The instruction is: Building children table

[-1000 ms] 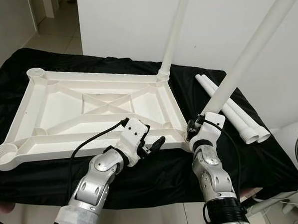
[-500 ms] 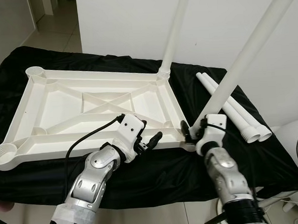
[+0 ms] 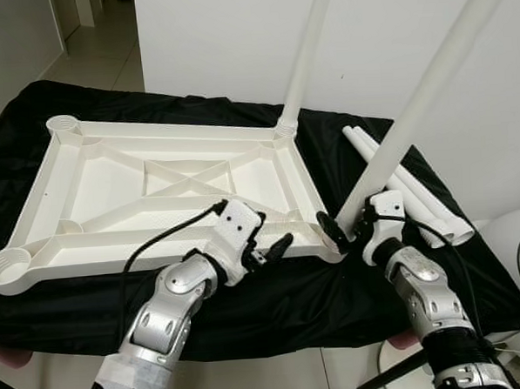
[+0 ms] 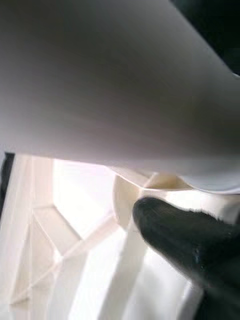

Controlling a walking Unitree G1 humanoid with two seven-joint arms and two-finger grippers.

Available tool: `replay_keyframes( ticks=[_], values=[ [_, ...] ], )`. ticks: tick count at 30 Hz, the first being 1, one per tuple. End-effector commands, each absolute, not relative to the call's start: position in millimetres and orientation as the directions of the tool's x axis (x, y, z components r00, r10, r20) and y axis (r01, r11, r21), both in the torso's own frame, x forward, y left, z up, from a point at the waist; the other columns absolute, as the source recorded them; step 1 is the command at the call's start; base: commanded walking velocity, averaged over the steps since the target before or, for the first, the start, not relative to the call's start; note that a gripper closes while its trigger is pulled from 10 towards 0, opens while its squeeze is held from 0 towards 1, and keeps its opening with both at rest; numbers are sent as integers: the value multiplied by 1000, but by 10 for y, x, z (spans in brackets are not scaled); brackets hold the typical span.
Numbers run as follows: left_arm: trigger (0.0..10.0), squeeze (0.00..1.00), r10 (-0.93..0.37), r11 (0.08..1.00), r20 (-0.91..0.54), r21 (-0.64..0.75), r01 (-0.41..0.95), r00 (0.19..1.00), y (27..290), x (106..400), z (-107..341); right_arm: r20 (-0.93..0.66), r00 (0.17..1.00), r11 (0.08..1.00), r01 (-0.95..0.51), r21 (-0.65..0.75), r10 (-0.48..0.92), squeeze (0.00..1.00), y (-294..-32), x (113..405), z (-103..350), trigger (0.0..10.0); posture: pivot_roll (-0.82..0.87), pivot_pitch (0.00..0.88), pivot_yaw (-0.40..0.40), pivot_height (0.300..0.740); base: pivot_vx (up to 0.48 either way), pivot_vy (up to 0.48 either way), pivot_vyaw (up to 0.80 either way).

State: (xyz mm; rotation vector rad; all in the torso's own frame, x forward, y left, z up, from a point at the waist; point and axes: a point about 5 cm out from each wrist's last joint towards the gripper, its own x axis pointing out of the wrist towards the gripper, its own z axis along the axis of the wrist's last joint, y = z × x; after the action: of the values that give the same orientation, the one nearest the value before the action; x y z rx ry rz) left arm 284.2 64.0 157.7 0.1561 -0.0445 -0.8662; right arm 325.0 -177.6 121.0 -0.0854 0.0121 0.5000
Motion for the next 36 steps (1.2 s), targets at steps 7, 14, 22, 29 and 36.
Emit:
replay_keyframes(
  ticks=[7,14,22,29,36],
  values=[
    [10000,0,-811,574,-33,148,805,584,567,2795,1588,-93,858,856,-512,-75,505,0,-1841,3256,1088,0,79,21,-154,740,0,0,0],
    [10000,0,-812,572,-34,147,807,582,564,2796,1591,-93,890,894,-448,6,446,0,-1857,3253,1030,10000,72,21,-155,740,0,0,0],
    [10000,0,-815,569,-32,145,809,579,535,2798,1595,-73,901,904,-426,44,428,0,-1759,3194,1045,10000,24,21,-173,740,0,0,0],
    [10000,0,-817,569,-21,138,811,577,493,2804,1591,-35,941,942,-336,27,336,0,-1733,3157,1106,10000,-70,9,-164,740,0,0,0],
    [10000,0,-828,549,-32,160,820,560,510,2840,1620,-46,996,994,-79,80,83,0,-1654,3082,1112,10000,-46,13,-149,740,0,0,0]
  ],
)
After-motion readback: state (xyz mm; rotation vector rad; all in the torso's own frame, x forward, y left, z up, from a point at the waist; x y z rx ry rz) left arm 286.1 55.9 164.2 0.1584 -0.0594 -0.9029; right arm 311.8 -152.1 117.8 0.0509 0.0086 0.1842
